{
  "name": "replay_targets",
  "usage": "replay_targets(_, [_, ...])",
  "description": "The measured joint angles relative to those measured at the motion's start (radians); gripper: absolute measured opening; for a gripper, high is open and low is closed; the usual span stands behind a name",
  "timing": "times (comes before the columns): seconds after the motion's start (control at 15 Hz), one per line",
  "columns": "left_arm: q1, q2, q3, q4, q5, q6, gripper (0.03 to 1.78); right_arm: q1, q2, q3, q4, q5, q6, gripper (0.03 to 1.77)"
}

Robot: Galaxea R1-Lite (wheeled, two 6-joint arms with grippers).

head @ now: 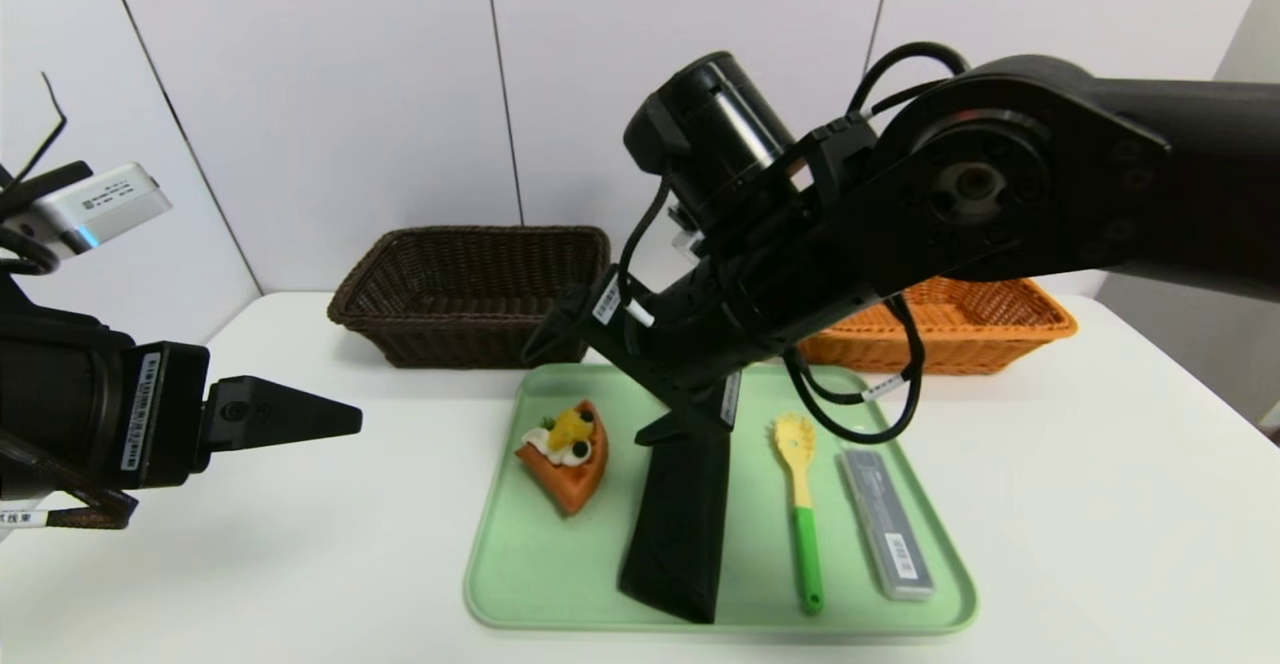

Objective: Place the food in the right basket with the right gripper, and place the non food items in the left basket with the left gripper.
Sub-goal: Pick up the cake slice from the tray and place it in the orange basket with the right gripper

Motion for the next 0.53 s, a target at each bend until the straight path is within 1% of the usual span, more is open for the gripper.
replay_targets(0.33, [0.000,-0.004,0.023,-0.003,0.000,-0.002,1.69,0.008,0.076,-0.005,-0.054,-0.020,-0.002,1.71])
replay_targets(0.4, [0.000,-0.006,0.028,-0.004,0.000,-0.002,1.69,0.009,0.091,-0.005,-0.059,-0.033,-0.004,1.71])
replay_targets(0.53, [0.000,-0.009,0.036,-0.004,0.000,-0.001,1.69,0.007,0.118,-0.005,-0.077,-0.082,-0.011,1.71])
